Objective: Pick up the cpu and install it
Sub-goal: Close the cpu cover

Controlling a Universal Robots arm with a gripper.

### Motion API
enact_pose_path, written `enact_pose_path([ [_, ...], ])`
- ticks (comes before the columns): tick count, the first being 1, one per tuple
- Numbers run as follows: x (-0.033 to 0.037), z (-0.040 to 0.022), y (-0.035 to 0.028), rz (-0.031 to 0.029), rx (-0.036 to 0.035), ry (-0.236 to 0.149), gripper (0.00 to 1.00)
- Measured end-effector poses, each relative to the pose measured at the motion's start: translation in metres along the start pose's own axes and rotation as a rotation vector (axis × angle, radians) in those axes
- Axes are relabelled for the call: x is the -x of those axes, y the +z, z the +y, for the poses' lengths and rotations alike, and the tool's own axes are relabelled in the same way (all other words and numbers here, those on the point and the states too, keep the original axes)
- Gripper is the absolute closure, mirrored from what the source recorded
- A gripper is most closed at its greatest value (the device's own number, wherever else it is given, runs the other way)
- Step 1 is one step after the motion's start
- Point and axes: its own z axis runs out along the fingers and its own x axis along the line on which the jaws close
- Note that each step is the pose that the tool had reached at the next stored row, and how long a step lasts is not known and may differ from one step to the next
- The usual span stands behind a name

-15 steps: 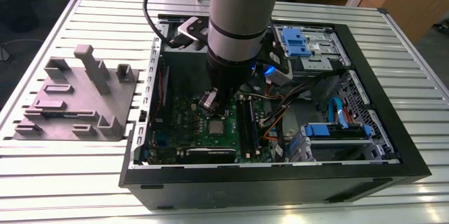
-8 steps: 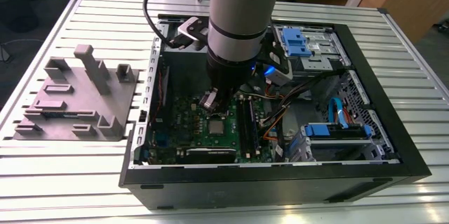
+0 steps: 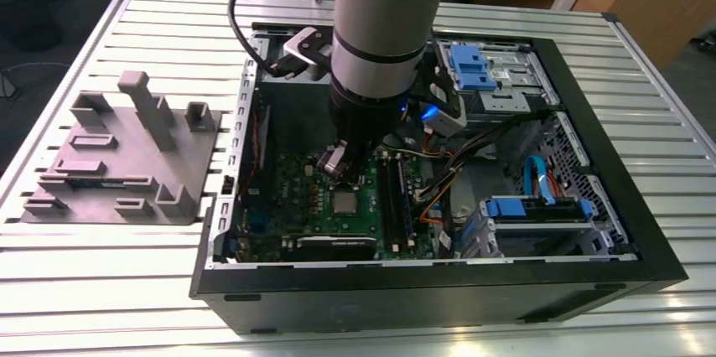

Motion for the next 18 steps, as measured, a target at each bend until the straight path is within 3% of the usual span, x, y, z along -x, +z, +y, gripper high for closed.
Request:
enact_pose_path([
  [2, 0.0, 0.0, 0.0, 0.0, -0.0001, 0.0, 0.78],
  [5, 0.0, 0.0, 0.0001, 0.0, 0.0, 0.0, 0.9],
  [18, 0.0, -0.0001, 0.0009, 0.0, 0.0, 0.0, 0.9],
])
